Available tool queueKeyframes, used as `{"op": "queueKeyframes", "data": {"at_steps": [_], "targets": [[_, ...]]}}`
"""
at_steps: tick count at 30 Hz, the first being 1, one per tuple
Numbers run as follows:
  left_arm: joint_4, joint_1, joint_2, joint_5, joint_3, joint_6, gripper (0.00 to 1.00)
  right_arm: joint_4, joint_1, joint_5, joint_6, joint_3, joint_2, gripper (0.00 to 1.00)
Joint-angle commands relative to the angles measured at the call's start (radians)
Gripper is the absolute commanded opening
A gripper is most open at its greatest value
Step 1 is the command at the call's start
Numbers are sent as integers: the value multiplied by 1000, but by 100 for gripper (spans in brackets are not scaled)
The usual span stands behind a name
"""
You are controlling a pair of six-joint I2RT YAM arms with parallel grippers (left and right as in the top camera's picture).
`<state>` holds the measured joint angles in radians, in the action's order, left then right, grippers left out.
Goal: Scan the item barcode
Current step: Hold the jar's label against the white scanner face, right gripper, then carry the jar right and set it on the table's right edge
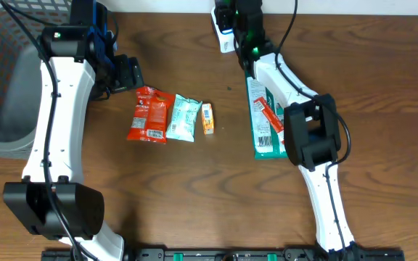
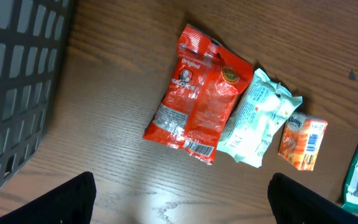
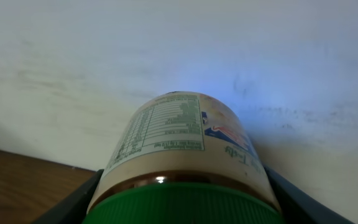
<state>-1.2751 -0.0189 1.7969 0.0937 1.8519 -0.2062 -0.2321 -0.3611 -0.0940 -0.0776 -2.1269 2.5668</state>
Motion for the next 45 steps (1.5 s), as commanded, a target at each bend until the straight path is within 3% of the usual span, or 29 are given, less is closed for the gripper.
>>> {"op": "queueKeyframes", "data": {"at_steps": [1,19,28,32,40,45], "targets": [[-2,2,2,-16,-1,2,89,-33,21,47,7,-18,33,25],[-2,2,2,-16,-1,2,89,-74,21,85,-3,-18,18,26],[-2,2,2,-16,-1,2,89,22,23,116,-3,-18,-161,26],[-2,2,2,-16,-1,2,89,220,23,133,-3,-18,-309,24],[-2,2,2,-16,-1,2,89,888,66,122,-5,-18,-605,20],[-2,2,2,-16,-1,2,89,1201,122,121,-15,-18,-690,31]]}}
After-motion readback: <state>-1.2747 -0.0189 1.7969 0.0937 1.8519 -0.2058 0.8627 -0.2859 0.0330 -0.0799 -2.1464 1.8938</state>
